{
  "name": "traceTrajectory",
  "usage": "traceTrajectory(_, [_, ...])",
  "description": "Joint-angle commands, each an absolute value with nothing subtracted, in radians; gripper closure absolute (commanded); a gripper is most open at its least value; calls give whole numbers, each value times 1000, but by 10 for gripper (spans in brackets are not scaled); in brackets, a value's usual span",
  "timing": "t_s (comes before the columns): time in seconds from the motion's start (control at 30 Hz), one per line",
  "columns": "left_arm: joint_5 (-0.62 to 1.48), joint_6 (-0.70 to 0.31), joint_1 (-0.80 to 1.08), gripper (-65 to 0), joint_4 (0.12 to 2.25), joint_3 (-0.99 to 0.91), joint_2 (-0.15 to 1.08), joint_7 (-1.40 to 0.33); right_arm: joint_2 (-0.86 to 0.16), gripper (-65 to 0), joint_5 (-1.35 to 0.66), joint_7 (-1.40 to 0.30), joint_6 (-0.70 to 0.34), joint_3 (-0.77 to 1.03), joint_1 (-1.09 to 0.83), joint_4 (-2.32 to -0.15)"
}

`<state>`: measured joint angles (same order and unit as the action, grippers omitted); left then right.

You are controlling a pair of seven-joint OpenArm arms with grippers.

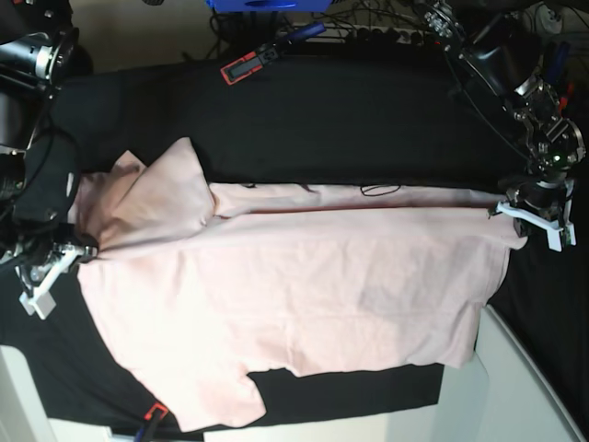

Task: Fold the T-shirt properly
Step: 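Fold the collar edge over toward the hem with both grippers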

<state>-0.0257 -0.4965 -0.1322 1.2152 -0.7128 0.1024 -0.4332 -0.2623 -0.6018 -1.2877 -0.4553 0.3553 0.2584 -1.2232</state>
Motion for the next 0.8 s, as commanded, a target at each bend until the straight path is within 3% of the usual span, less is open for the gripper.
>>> traceTrajectory(0.0, [-15,-490,-156,0,1225,-713,119,-406,-278,0,-615,-1270,-458,357,286,-1228])
traceTrajectory(0.5, [-25,-490,-213,0,1168,-711,119,-403,-280,0,-615,-1233,-458,357,303,-1221])
traceTrajectory(0.77, [-27,-444,-232,0,1082,-710,117,-298,-280,0,-615,-1142,-458,357,306,-1221])
